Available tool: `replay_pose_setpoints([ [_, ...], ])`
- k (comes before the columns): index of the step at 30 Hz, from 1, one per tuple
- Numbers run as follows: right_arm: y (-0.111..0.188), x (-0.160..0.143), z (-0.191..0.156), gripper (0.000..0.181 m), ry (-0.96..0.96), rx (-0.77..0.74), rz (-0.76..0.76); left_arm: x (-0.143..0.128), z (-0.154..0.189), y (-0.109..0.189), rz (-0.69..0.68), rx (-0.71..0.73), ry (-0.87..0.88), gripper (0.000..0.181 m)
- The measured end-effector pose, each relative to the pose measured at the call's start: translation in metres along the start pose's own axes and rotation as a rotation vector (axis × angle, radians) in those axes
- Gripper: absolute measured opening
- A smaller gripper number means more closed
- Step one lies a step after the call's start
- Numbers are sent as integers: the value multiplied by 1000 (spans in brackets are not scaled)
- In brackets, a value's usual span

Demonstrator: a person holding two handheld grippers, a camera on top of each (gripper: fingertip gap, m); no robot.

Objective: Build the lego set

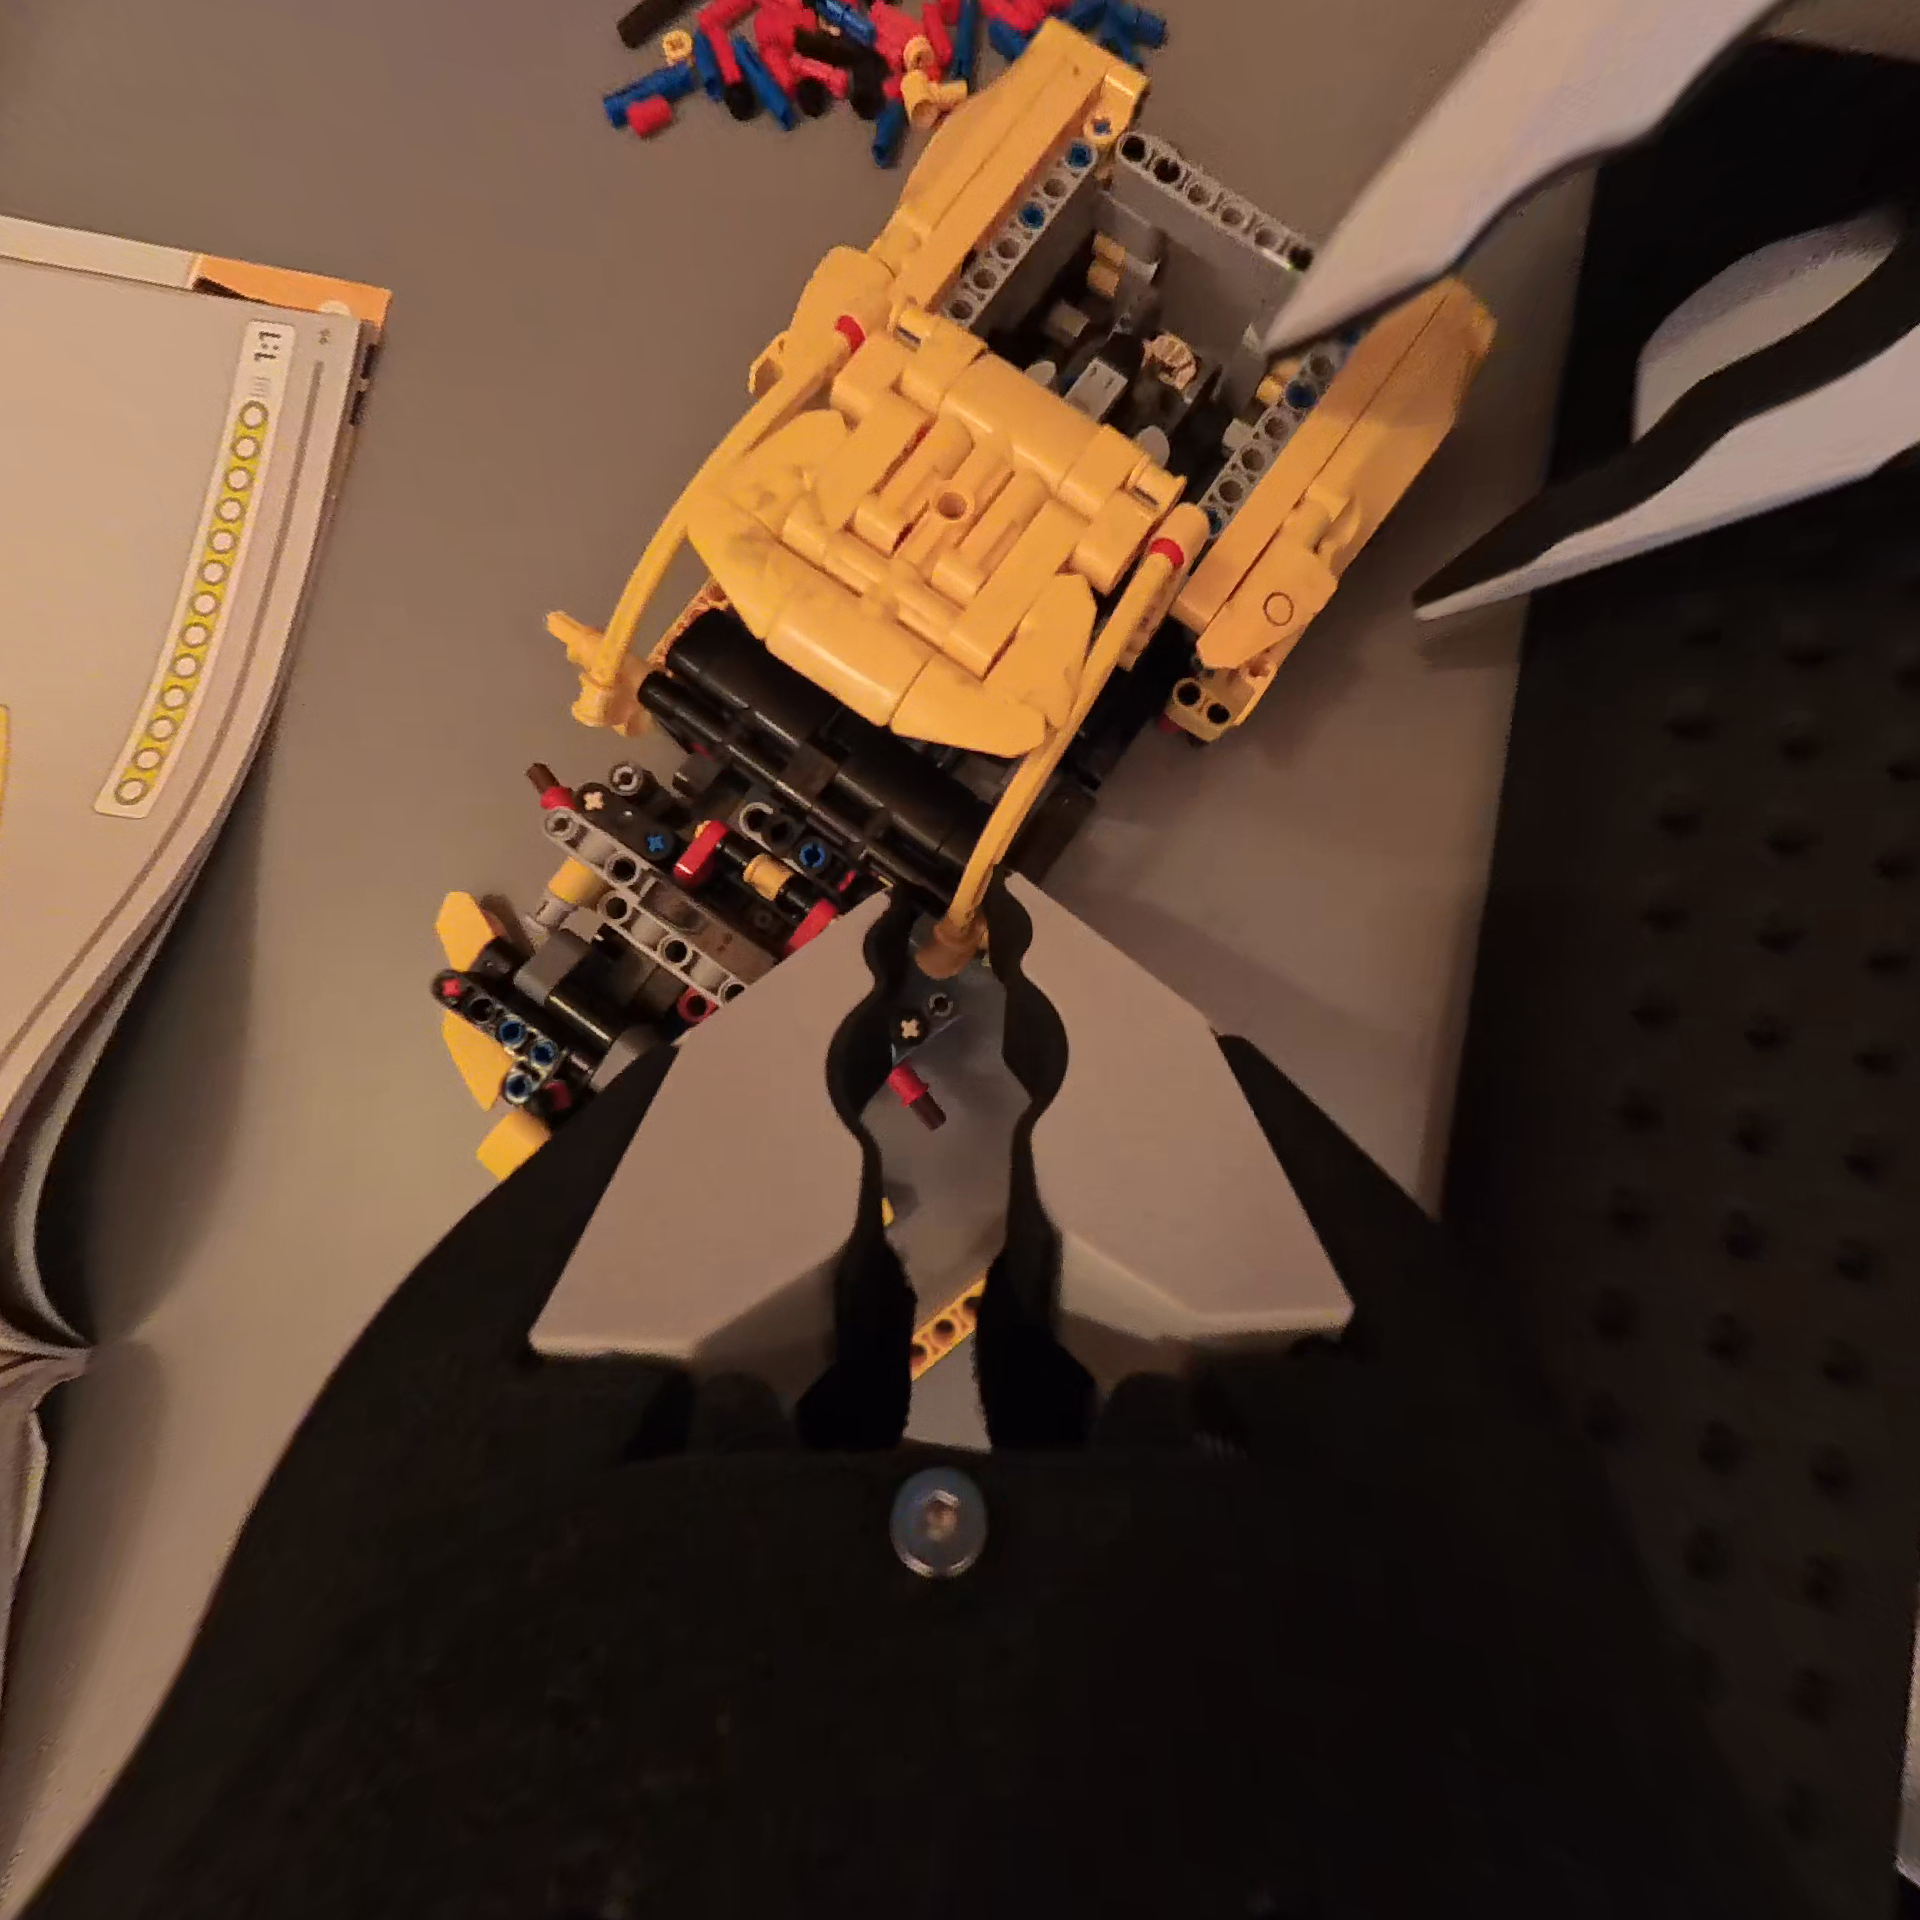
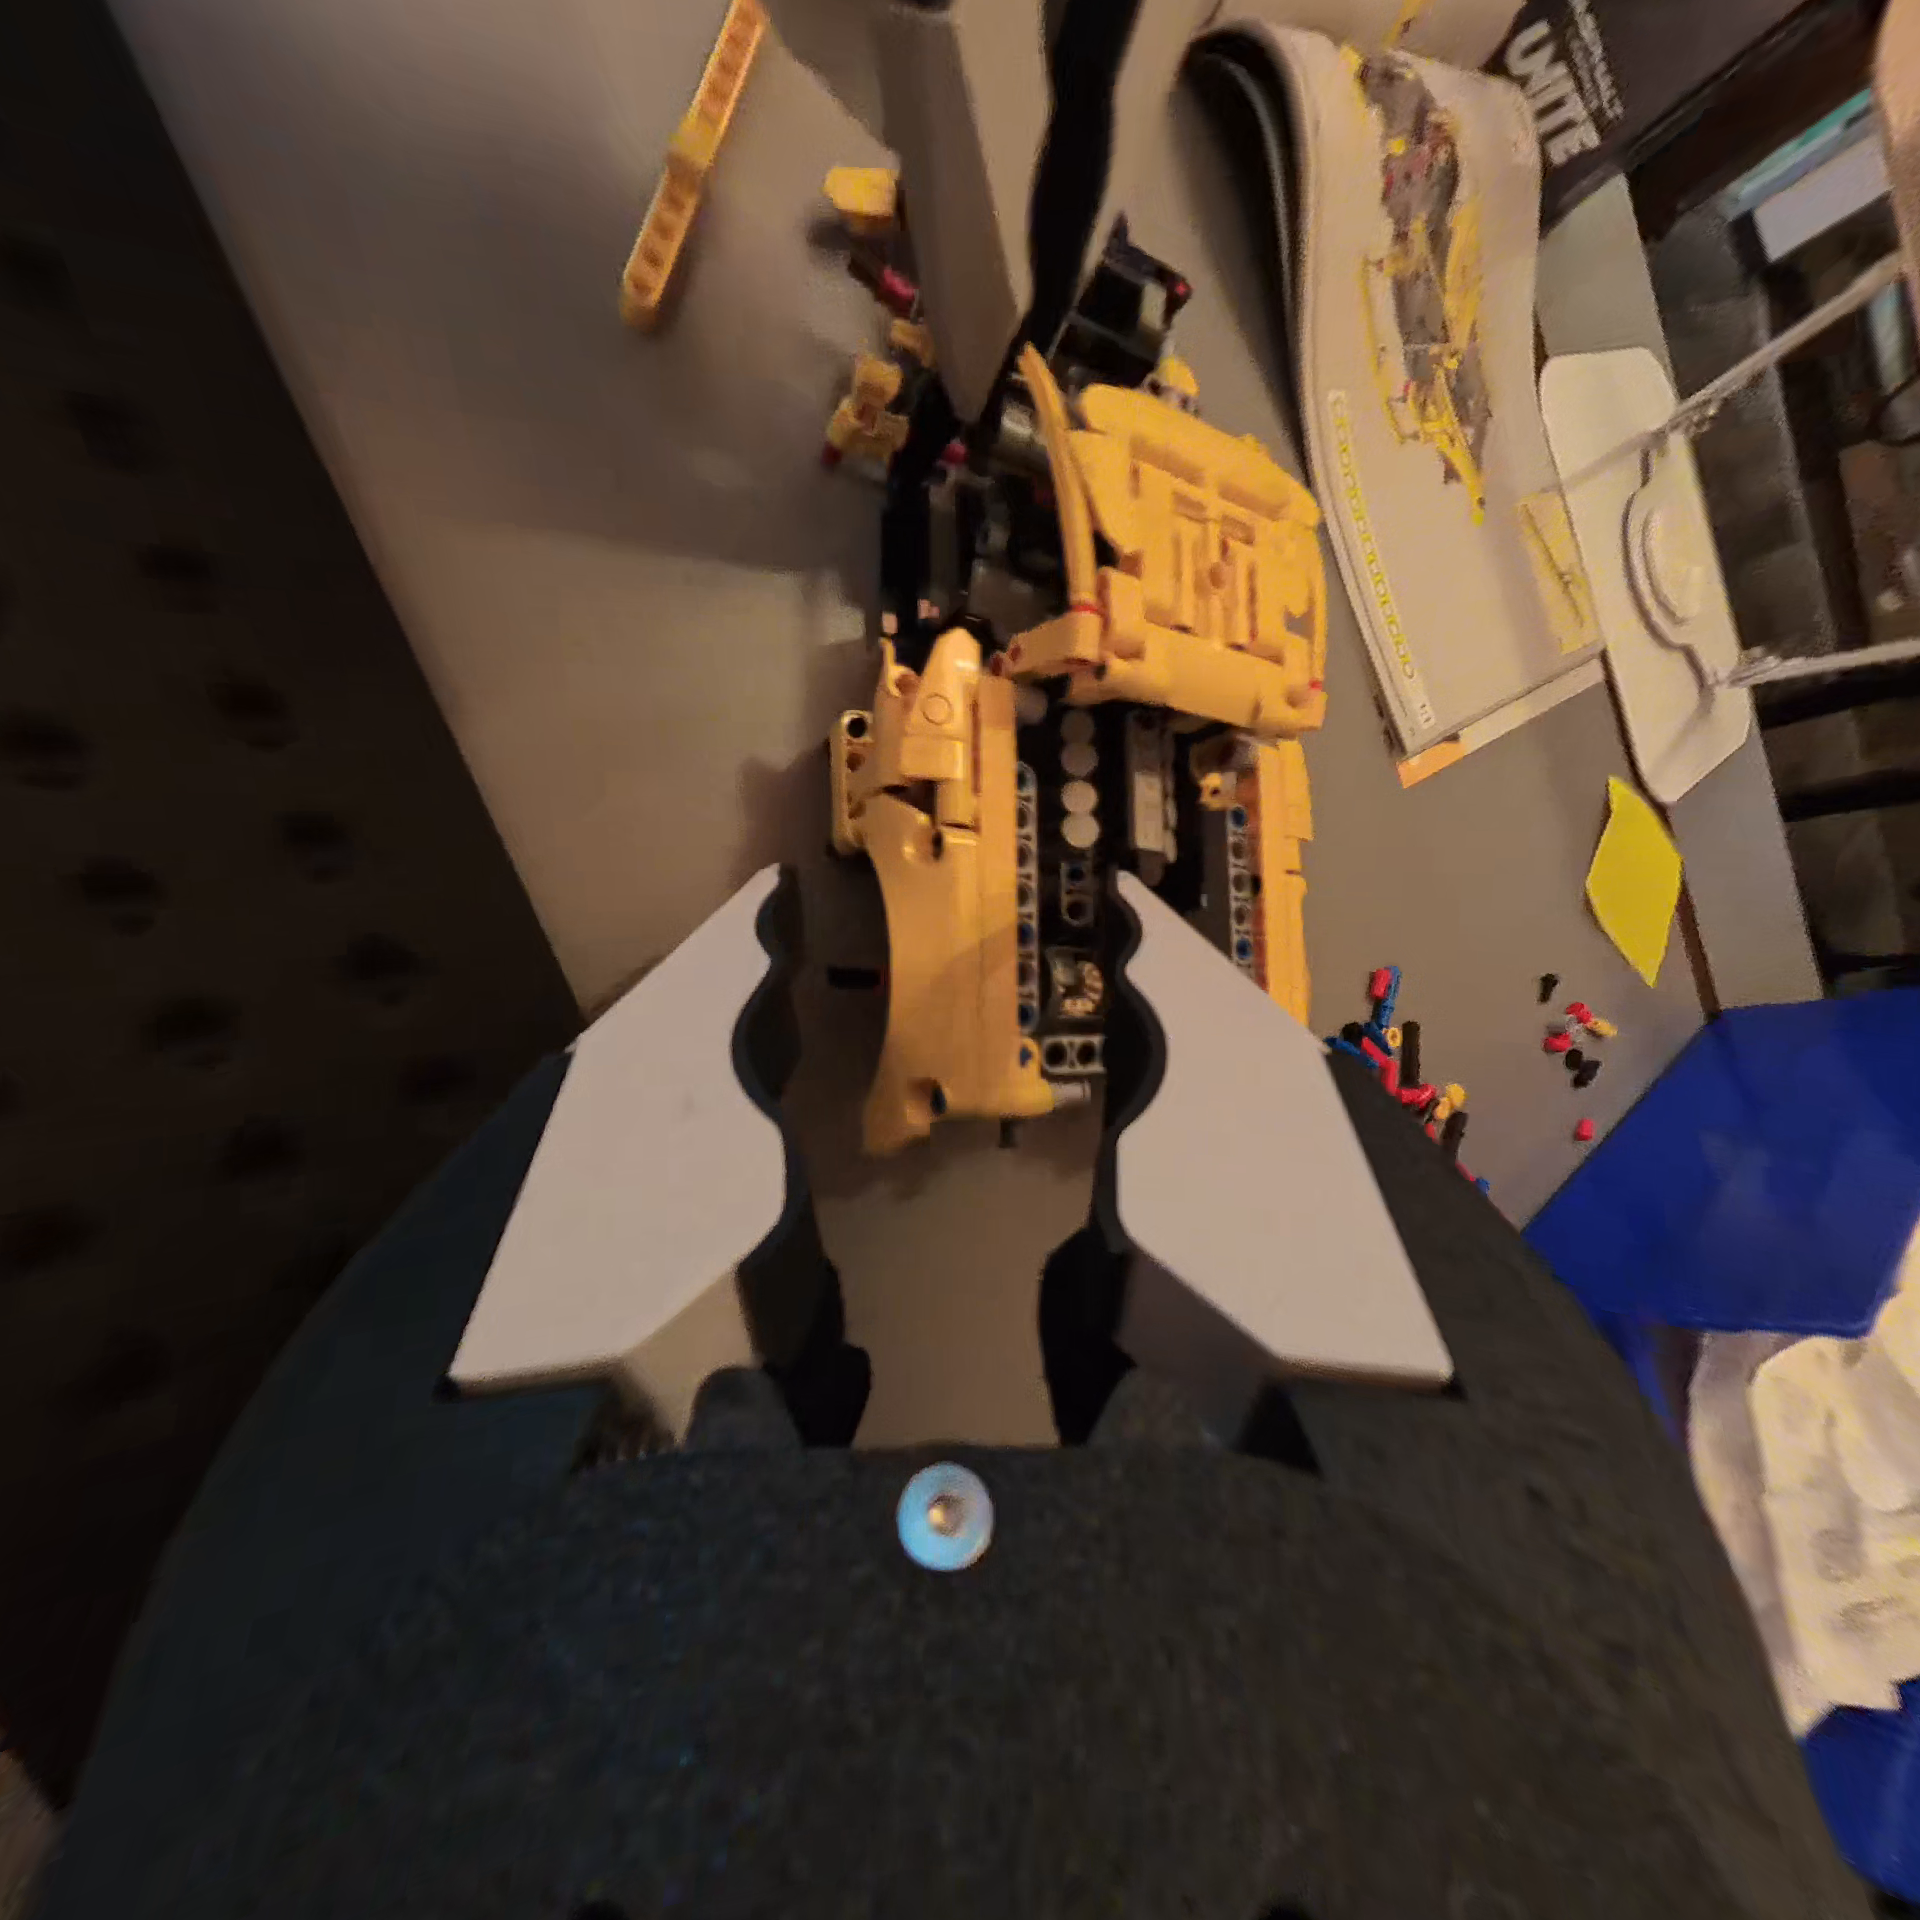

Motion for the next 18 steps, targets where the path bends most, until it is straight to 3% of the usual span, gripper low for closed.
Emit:
replay_pose_setpoints([
  [4, -12, -8, -1, 33, 115, -64, -56, 0, 2, -1, 2, 14, -7, 13],
  [9, -13, -9, 3, 30, 143, 38, -99, 2, 4, 1, 3, 10, -16, 14],
  [18, 6, 10, 42, 29, -57, 562, -39, 31, 23, 39, -28, -183, -93, 5],
])
Point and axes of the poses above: each gripper's, where its closed fingertips meet, y back along the fingers, x out of its top, z = x × y across the jaws, the point moved 1 cm from there along y, back along the fingers, and after that the axes turned 15 degrees about -x, right-handed, at the moved point
